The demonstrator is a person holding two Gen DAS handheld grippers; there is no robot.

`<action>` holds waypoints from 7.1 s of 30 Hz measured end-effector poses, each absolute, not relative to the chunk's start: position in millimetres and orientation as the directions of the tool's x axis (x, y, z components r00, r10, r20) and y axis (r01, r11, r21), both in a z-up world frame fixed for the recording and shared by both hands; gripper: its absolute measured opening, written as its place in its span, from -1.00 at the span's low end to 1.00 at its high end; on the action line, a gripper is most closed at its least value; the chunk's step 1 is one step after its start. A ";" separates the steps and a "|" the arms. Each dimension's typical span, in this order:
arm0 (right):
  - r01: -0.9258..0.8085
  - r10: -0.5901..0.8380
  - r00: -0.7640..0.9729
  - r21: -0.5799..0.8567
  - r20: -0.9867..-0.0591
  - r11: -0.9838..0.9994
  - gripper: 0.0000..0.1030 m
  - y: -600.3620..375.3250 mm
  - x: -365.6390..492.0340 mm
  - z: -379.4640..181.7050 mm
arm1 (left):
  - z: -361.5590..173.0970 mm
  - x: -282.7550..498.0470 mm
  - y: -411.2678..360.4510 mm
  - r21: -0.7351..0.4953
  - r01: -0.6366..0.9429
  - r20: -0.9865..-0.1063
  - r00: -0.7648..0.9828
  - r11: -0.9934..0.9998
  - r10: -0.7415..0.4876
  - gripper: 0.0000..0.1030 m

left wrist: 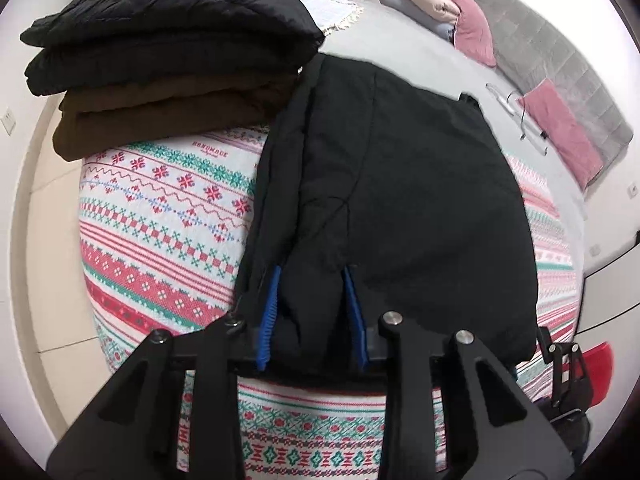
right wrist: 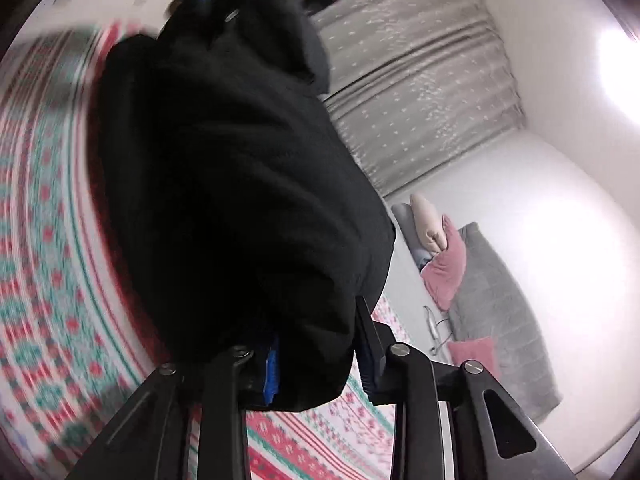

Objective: Fold large clothes

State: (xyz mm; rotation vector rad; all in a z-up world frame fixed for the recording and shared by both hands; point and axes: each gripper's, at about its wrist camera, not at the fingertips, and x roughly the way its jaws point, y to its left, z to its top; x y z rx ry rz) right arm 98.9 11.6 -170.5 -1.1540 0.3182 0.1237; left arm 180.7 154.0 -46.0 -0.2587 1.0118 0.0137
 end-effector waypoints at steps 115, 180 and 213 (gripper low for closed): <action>-0.424 0.399 0.439 0.206 -0.805 0.882 -0.73 -4.6 462.8 -39.3 | -53.0 262.4 145.2 -0.271 -0.104 -0.851 0.490 0.957 -0.188 -0.16; -0.535 0.472 0.366 0.233 -0.802 0.812 -0.61 -68.7 204.1 -64.6 | -43.7 211.9 182.3 -0.286 -0.138 -0.844 0.505 0.948 -0.181 -0.02; -0.509 0.478 0.318 0.278 -0.819 0.815 -0.63 -93.7 190.9 -81.3 | -45.0 172.4 194.0 -0.324 -0.124 -0.835 0.504 0.938 -0.222 0.29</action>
